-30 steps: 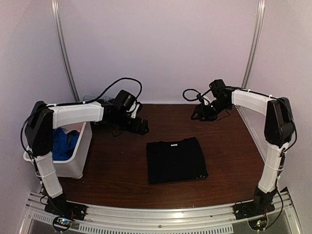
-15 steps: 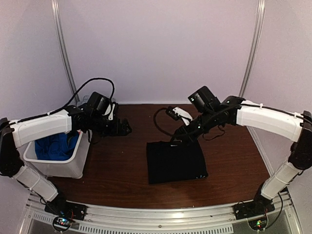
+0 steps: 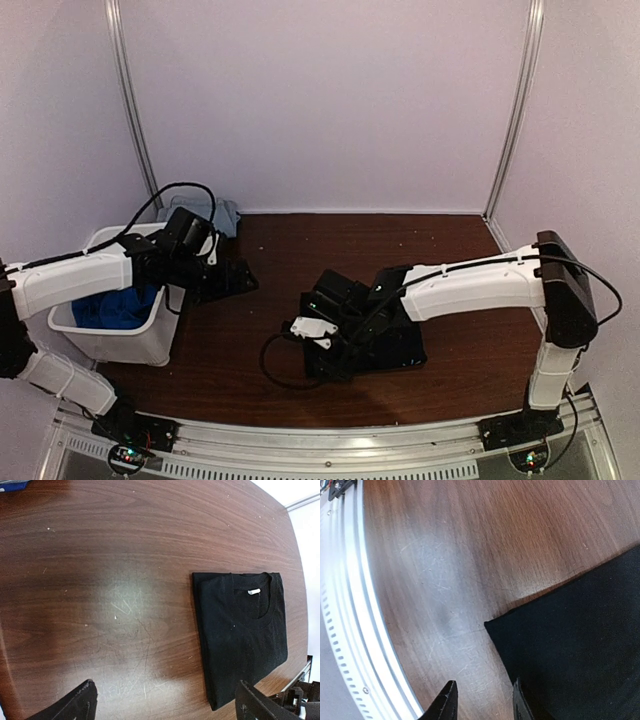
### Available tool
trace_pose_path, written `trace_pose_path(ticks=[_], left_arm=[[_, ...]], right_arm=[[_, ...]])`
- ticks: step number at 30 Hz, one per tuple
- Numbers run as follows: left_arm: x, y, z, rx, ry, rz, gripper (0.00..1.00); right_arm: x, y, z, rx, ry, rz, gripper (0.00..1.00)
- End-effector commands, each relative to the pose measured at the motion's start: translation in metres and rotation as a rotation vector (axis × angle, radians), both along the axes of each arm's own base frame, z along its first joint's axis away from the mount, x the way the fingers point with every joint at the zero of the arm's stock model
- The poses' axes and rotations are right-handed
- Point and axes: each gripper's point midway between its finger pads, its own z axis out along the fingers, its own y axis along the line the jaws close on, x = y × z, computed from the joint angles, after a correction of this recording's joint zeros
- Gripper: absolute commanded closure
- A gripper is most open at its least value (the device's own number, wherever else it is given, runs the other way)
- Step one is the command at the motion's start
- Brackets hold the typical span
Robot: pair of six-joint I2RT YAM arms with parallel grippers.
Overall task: Fold and stack the mixed laundry pile
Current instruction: Pick up the square-folded T-shirt from the center of the board.
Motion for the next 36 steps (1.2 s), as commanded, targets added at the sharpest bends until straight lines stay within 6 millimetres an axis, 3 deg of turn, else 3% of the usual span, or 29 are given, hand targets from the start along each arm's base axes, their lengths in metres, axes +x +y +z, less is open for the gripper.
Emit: trace_pose_path(ticks=[1, 5, 15, 27, 29, 31, 34, 36], left_arm=[[-0.005, 0.005, 0.006, -0.026, -0.013, 0.018, 0.02], [-0.009, 0.009, 0.006, -0.022, -0.013, 0.022, 0.02], [-0.015, 0.016, 0.007, -0.013, -0.022, 0.032, 0.02], [-0.012, 0.014, 0.000, -0.007, -0.007, 0.036, 0.02], [-0.012, 0.011, -0.005, -0.013, 0.007, 0.030, 0.02], [-0.012, 0.007, -0.009, -0.024, 0.015, 0.015, 0.02], [-0.012, 0.003, -0.016, -0.035, 0.029, 0.003, 0.02], [-0.012, -0.002, -0.021, -0.054, 0.041, -0.001, 0.02]], right_arm=[[0.009, 0.011, -0.018, -0.034, -0.061, 0.012, 0.63], [0.018, 0.014, -0.030, -0.079, -0.112, 0.001, 0.63], [0.016, 0.031, -0.020, -0.106, -0.187, 0.009, 0.59], [0.018, 0.006, -0.074, -0.269, -0.194, 0.008, 0.56], [0.017, 0.004, -0.083, -0.282, -0.192, 0.010, 0.65], [0.023, 0.002, -0.084, -0.297, -0.223, -0.003, 0.81], [0.026, 0.015, -0.057, -0.218, -0.246, 0.008, 0.99], [0.031, 0.024, -0.030, -0.127, -0.267, 0.000, 1.00]])
